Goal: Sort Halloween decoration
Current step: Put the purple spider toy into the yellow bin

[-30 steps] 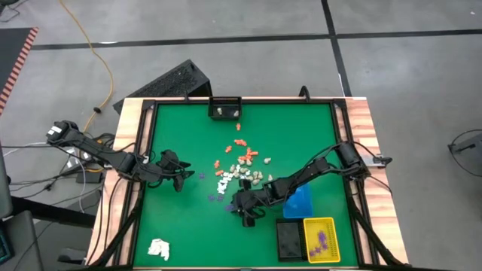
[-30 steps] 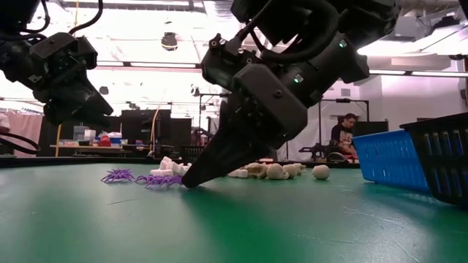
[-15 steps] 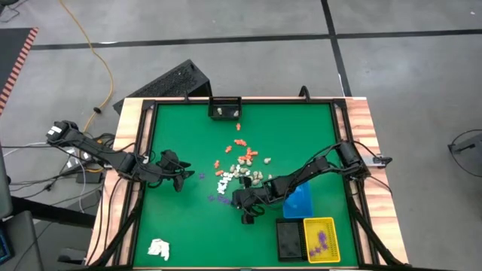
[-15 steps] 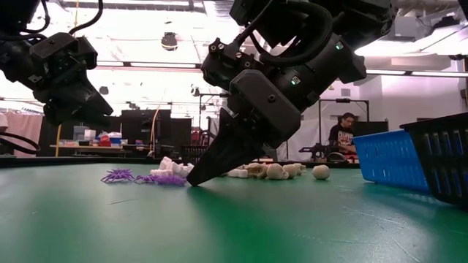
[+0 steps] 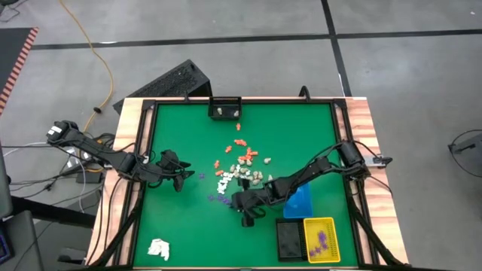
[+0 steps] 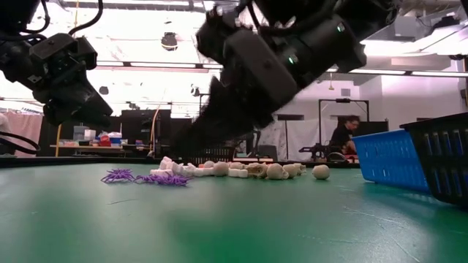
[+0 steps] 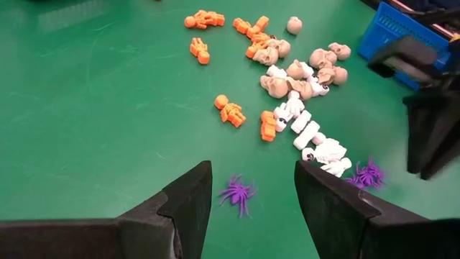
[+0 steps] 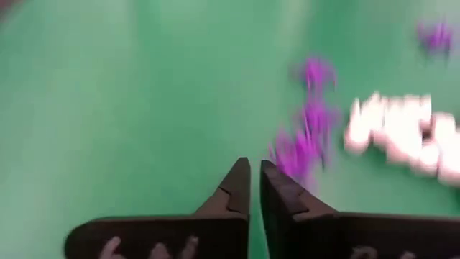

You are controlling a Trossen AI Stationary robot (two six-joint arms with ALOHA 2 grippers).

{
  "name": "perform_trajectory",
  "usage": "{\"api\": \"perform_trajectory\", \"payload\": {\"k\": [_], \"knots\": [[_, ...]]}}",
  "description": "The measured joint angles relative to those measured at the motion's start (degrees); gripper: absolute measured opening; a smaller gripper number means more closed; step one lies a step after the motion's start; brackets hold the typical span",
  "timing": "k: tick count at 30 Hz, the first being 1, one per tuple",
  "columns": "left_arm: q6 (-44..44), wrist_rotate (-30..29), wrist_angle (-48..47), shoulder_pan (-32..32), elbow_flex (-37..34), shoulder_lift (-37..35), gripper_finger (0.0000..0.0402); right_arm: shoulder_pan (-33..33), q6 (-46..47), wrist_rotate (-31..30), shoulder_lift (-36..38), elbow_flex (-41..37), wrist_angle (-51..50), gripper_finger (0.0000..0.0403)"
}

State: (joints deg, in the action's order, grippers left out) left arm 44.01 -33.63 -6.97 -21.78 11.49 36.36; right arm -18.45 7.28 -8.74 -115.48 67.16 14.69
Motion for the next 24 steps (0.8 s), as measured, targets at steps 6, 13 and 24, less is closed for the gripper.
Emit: {"api": "perform_trajectory", "payload": {"k": [6,13,24], "knots": [[0.0,0.11,-0.1,0.0,0.0,0.0,0.0189,0.51,-2.66,-1.61,-0.17,-0.03,0.42,0.0138],[-0.04,0.09,-0.08,0.0,0.0,0.0,0.0189,2.04,-2.69,-1.67,-0.17,-0.03,0.64,0.0225],[-0.04,-0.15,-0.06,0.01,0.0,0.01,0.0189,2.16,-2.82,-0.41,-0.17,0.03,-0.34,0.0206]]}}
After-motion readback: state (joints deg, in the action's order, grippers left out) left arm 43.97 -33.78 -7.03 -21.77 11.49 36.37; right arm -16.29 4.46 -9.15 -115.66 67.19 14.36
